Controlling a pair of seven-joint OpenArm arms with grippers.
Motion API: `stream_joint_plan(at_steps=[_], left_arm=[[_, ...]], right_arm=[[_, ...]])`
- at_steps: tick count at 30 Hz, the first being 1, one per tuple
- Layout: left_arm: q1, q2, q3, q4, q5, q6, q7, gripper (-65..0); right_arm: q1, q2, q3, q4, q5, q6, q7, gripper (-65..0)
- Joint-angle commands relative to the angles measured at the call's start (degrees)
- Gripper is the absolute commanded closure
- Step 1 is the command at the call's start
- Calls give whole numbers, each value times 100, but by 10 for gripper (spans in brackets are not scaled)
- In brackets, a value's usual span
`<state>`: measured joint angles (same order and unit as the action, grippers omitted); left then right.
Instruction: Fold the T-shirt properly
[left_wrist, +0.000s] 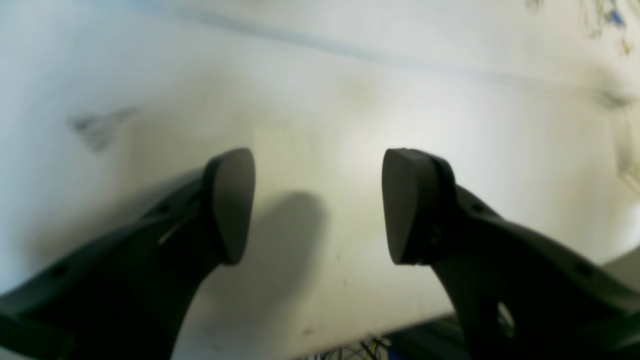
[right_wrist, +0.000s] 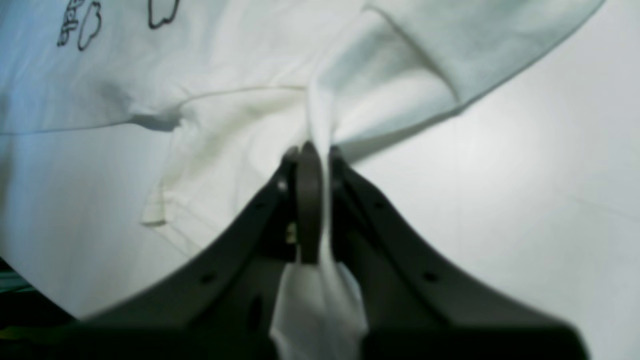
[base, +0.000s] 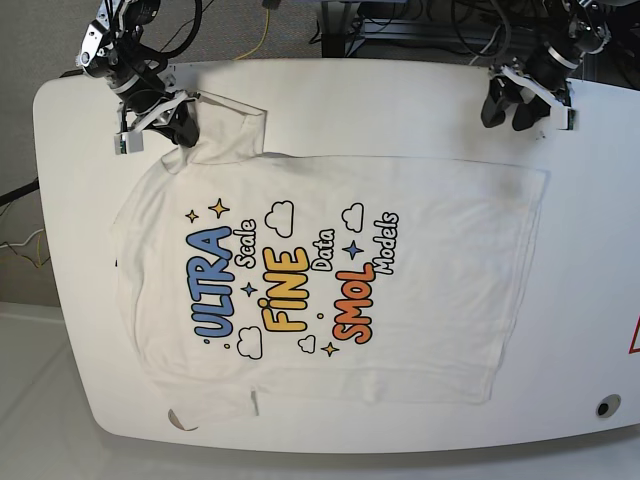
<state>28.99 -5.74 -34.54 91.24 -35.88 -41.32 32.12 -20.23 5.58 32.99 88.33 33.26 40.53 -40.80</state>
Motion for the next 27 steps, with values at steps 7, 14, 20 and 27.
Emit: stream_joint_plan(at_steps=[7,14,20,27], left_arm=[[-759,-757,34,-1353,-676,132,583,-360],[-877,-901,-133,-1757,-1022,132,739,-357],[-856,-931,-114,-1661,-1147,132,756,-353],[-848,-866,20,-1310,-1029,132,600,-345]], right_arm=[[-69,10,120,-13,-158,-53,-213,-12],[-58,23,116,-28,-136,-53,-192,0],[-38,31,102,-20,-99,-53,-205,0],[-69,25,118,-5,-93,-53,-170,0]])
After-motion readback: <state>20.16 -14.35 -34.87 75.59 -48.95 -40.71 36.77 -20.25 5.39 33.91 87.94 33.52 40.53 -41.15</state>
